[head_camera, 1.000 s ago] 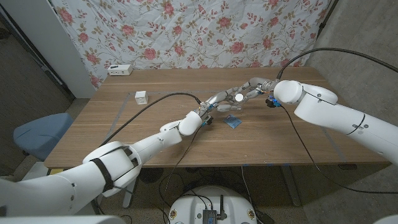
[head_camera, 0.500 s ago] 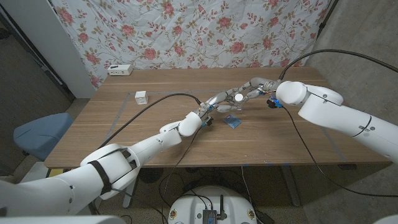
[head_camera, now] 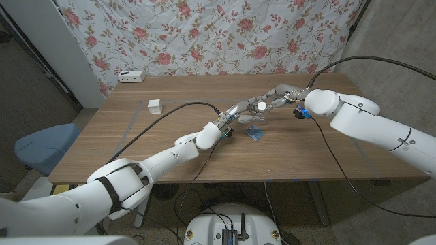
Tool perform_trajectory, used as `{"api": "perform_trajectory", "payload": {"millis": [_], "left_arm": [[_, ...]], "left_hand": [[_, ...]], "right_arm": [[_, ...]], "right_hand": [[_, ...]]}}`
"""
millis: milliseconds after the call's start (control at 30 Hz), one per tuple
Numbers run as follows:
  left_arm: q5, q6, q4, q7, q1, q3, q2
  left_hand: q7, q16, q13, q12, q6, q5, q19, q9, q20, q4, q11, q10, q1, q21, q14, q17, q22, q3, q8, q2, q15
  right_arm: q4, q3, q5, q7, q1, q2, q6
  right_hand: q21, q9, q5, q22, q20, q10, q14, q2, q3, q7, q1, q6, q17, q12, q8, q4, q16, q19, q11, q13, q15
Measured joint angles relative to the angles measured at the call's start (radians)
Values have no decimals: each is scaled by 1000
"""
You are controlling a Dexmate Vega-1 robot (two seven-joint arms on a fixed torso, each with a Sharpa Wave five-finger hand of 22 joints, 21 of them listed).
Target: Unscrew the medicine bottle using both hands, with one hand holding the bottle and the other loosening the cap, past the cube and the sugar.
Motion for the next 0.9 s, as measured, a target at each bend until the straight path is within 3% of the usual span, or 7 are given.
{"api": "perform_trajectory", "payload": {"millis": [900], "left_arm": [[18,29,-37,22,9,-10,16]], "left_hand": [[-5,0,0,-3,5,-1,0,0,0,0,0,0,4,0,0,0,0,0,0,-4,0]], "right_arm": [[-8,65,66,-45,-52,-31,32]], "right_hand": [[0,-1,0,0,5,3,9,-19,-25,9,-35,1,0,0,-8,9,0,5,15,0,9]]}}
